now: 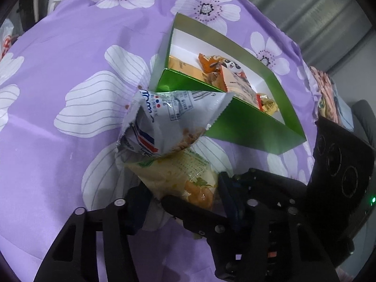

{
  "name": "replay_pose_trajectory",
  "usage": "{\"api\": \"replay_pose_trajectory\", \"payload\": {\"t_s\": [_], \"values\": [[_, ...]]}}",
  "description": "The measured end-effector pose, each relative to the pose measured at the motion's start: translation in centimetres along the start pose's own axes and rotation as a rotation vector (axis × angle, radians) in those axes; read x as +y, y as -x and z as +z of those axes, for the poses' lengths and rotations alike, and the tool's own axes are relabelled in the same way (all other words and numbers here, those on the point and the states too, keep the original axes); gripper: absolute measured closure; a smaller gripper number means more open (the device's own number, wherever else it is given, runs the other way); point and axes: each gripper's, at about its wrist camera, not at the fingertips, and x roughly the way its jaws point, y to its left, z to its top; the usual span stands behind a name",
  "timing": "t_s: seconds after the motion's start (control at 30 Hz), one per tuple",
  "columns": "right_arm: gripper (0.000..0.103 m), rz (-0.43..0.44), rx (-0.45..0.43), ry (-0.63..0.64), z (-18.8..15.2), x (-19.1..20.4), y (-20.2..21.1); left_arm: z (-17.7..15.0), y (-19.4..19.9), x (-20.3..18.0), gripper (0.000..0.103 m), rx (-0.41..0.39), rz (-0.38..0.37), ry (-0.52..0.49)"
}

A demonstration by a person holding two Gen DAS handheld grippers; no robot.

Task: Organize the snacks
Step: 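Close the right gripper on the yellow-green snack bag and lift it, then carry the yellow-green snack bag over the green box with the right gripper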

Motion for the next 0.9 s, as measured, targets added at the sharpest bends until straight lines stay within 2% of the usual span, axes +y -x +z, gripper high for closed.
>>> {"api": "replay_pose_trajectory", "payload": {"t_s": [0.1,0.33,0.9], "values": [[0.069,0.003,-0.021,-0.014,-0.4,0.0,0.6,-0.2,0.6,-0.2,0.053,-0.004,-0.010,-0.016],[0.069,-0.015,-0.050,-0.029,-1.8,0.8,2.6,-1.7,1.8,-1.9,0.053,0.000,-0.021,-0.057],[0.069,-0.115,-0.191,-0.042,-4.4,2.7,10.9,-3.2,5.5,-9.8,0.053,-0.053,-0.065,-0.231]]}}
